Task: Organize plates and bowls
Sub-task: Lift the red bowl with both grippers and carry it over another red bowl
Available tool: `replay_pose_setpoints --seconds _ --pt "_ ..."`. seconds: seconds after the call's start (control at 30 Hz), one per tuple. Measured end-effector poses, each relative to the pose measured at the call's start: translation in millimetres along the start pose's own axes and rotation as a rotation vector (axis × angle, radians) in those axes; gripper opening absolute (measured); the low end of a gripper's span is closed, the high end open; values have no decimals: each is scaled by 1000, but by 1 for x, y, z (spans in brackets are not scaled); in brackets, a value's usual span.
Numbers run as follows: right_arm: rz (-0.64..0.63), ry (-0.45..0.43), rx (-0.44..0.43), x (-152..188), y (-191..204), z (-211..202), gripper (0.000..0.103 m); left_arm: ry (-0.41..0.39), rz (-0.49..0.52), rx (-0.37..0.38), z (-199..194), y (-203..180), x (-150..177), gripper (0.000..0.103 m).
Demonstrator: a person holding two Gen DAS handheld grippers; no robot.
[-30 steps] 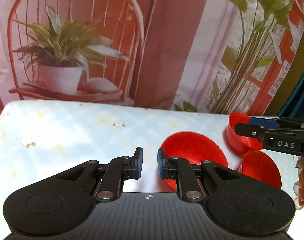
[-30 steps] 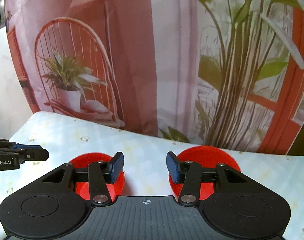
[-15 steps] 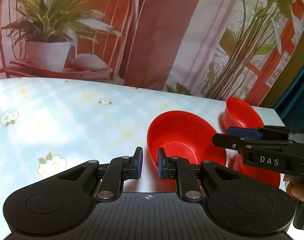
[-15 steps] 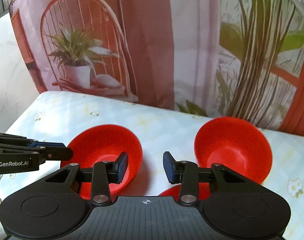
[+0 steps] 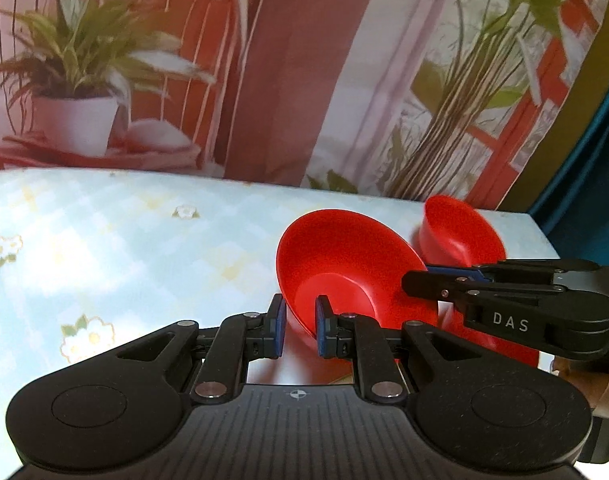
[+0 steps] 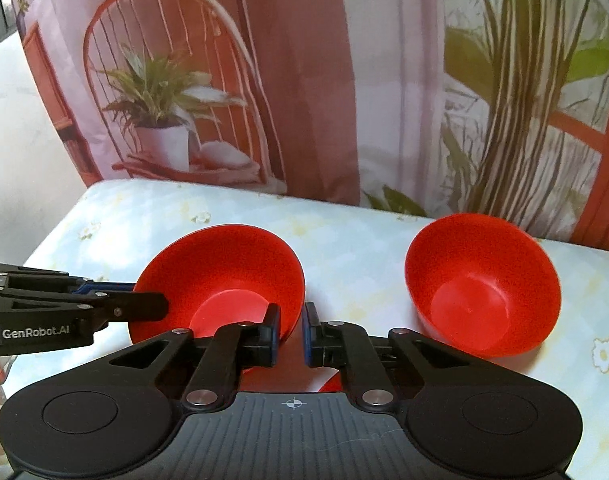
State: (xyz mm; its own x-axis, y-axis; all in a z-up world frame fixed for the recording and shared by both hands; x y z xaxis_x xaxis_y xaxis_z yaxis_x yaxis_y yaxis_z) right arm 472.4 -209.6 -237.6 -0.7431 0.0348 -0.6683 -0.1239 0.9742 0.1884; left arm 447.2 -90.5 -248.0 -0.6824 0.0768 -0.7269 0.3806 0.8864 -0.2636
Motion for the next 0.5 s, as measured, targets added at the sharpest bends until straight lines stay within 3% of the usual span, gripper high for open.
replay_pose_setpoints --seconds 0.5 --pt "4 -95 16 -10 -25 -58 10 -47 74 2 -26 -58 -11 17"
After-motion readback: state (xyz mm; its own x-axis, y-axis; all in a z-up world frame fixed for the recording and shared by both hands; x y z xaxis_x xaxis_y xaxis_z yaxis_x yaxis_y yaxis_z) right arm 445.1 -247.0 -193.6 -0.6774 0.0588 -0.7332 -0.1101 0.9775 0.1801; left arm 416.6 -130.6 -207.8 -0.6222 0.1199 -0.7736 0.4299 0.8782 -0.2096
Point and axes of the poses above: each gripper's, at about its wrist camera, not at the fingertips, and z roughly the way its jaws point, y to its left, x to its underside, the point moved 9 cm from there along z, roughly the way its jaws point, and after that the axes turned 3 degrees about x, right-handed, at the moved point
